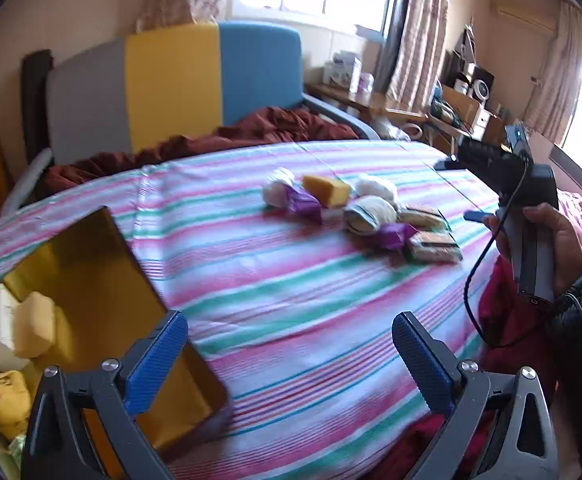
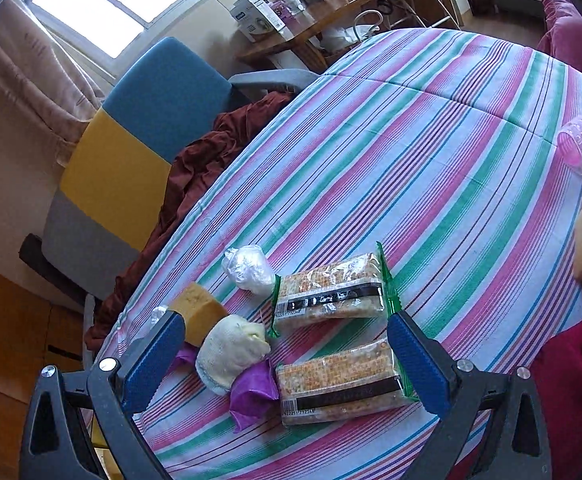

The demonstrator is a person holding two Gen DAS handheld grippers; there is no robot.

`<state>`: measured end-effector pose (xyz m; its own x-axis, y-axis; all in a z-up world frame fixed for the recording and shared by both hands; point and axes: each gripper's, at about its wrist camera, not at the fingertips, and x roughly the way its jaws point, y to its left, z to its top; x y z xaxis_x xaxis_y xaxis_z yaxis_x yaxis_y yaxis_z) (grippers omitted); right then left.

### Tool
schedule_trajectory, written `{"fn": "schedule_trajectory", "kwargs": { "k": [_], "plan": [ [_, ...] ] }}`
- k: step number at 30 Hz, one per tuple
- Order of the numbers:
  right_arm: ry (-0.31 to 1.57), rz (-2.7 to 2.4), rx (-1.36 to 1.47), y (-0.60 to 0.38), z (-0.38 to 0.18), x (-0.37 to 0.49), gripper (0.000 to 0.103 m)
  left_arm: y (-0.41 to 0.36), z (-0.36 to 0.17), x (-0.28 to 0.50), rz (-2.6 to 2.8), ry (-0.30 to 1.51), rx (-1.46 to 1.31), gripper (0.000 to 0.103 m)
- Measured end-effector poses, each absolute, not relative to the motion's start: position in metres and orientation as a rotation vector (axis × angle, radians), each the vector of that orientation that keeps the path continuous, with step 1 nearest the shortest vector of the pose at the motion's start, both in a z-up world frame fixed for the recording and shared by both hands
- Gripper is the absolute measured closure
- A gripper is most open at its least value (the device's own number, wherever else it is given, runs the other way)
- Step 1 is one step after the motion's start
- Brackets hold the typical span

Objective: Organize objects
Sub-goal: 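Move both tools back toward the remaining items on the cloth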

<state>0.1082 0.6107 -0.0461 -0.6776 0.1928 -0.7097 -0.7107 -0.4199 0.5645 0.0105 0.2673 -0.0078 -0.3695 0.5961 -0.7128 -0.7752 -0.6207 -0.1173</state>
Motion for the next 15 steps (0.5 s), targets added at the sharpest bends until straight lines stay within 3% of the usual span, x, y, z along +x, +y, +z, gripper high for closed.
{"fn": "schedule_trajectory", "kwargs": {
  "k": [15],
  "plan": [
    [1.307,2.15,-0.726,0.617,-0.048,0.114,0.0,0.365,-0.047,-0.019,1.924,0.318,-1.201,0.0]
  ]
}}
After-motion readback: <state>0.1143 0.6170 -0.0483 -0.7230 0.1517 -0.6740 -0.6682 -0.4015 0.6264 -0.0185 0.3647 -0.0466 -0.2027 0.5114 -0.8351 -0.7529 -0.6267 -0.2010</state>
